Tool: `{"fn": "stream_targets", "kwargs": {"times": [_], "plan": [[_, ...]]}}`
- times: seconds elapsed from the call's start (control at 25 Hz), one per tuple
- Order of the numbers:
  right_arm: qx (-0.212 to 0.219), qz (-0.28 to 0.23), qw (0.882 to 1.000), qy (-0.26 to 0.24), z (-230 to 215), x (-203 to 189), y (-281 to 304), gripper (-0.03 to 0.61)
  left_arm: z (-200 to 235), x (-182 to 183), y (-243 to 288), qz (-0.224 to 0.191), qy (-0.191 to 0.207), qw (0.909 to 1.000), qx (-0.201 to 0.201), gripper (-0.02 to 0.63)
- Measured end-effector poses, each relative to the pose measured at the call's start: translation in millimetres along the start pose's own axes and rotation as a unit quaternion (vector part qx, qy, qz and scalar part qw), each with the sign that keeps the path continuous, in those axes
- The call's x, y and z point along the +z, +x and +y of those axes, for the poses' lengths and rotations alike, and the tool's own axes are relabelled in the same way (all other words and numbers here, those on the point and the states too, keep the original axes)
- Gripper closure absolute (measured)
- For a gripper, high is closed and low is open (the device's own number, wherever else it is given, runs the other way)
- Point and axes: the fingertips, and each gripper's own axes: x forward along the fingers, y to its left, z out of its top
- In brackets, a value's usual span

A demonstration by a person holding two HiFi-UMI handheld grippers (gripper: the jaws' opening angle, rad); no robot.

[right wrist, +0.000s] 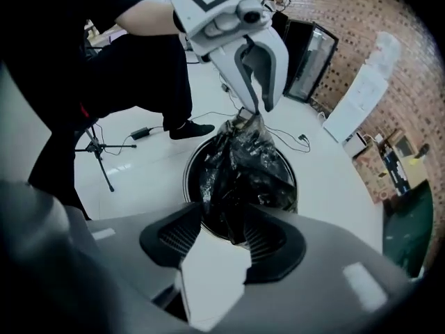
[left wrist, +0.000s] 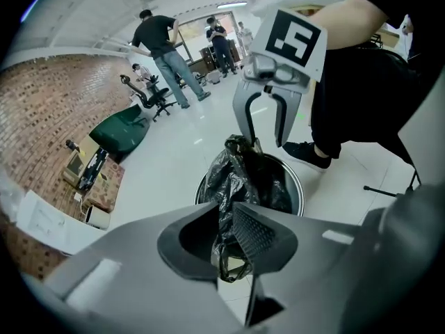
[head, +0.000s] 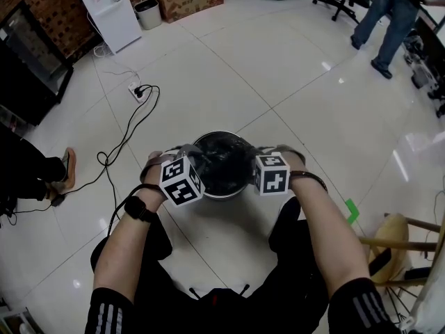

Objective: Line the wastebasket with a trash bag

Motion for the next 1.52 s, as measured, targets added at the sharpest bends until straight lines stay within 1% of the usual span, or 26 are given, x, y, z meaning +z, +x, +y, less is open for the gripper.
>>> {"fn": "stream_targets", "kwargs": {"times": [0.16, 0.2, 0.28, 0.32, 0.4, 0.52, 0.64, 0.72, 0.84, 0.92, 1.0, 1.08, 1.16, 1.24, 1.32, 1.36, 1.4, 1.48, 1.52], "plan": [[-0.02, 0.049, 0.999, -0.013, -4.4, -18.4, 19.6, 0.392, -15.2, 6.5, -4.1, -0.002, 0.01, 0.9997, -0.021, 0.539], [-0.024, 0.057, 0.998, -0.01, -5.9, -22.9, 22.0, 0.417, -20.0, 7.8, -4.9, -0.003, 0.015, 0.9995, -0.028, 0.532], [-0.027, 0.062, 0.998, 0.001, -7.8, -26.7, 23.0, 0.504, -32.4, 9.7, -7.3, -0.006, 0.03, 0.9983, -0.05, 0.532], [-0.027, 0.057, 0.998, 0.009, -9.0, -25.7, 21.6, 0.571, -40.1, 10.7, -9.0, -0.009, 0.038, 0.9971, -0.065, 0.532], [-0.025, 0.037, 0.999, 0.028, -12.7, -20.1, 14.5, 0.572, -57.6, 15.0, -13.8, -0.019, 0.051, 0.9931, -0.103, 0.535], [-0.021, -0.009, 0.998, 0.057, -18.4, -9.0, -4.8, 0.572, -85.4, 25.9, -18.6, -0.039, 0.058, 0.9849, -0.158, 0.537], [-0.026, -0.043, 0.996, 0.068, -21.7, 0.0, -27.0, 0.572, -107.3, 27.6, -16.4, -0.035, 0.062, 0.9782, -0.195, 0.537], [-0.028, -0.067, 0.995, 0.068, -24.1, 9.2, -40.7, 0.572, -108.0, 24.0, -10.6, -0.027, 0.064, 0.9795, -0.189, 0.536], [-0.02, -0.102, 0.992, 0.065, -22.1, 20.0, -56.4, 0.572, -93.9, 13.9, 2.9, -0.01, 0.066, 0.9868, -0.147, 0.517], [-0.012, -0.117, 0.991, 0.061, -17.3, 23.2, -65.4, 0.572, -84.6, 8.0, 9.6, -0.002, 0.061, 0.9899, -0.128, 0.505], [-0.003, -0.136, 0.989, 0.059, -12.9, 27.2, -76.3, 0.572, -81.6, 4.4, 13.1, 0.002, 0.055, 0.9904, -0.127, 0.495], [0.004, -0.158, 0.986, 0.061, -10.6, 31.3, -88.5, 0.572, -78.9, -0.5, 17.9, 0.011, 0.059, 0.9908, -0.122, 0.486], [0.011, -0.178, 0.982, 0.063, -8.4, 34.2, -99.0, 0.572, -69.8, -8.2, 25.0, 0.026, 0.068, 0.9928, -0.095, 0.485], [0.017, -0.19, 0.98, 0.062, -5.3, 36.3, -106.5, 0.572, -57.5, -13.2, 29.3, 0.033, 0.066, 0.995, -0.067, 0.48], [0.023, -0.199, 0.978, 0.061, -2.7, 38.3, -112.4, 0.572, -47.2, -14.6, 29.5, 0.036, 0.066, 0.9961, -0.048, 0.451], [0.026, -0.203, 0.977, 0.061, -1.4, 38.9, -114.8, 0.572, -44.0, -14.4, 28.9, 0.037, 0.068, 0.9961, -0.042, 0.452], [0.027, -0.206, 0.976, 0.061, -0.4, 39.0, -116.8, 0.572, -42.0, -13.7, 28.1, 0.037, 0.071, 0.996, -0.039, 0.484], [0.026, -0.206, 0.976, 0.062, 0.2, 37.3, -119.0, 0.572, -39.6, -12.0, 27.3, 0.035, 0.072, 0.9961, -0.037, 0.611], [0.025, -0.206, 0.976, 0.063, -0.1, 36.1, -119.4, 0.572, -37.6, -12.0, 27.6, 0.035, 0.072, 0.9962, -0.034, 0.611]]}}
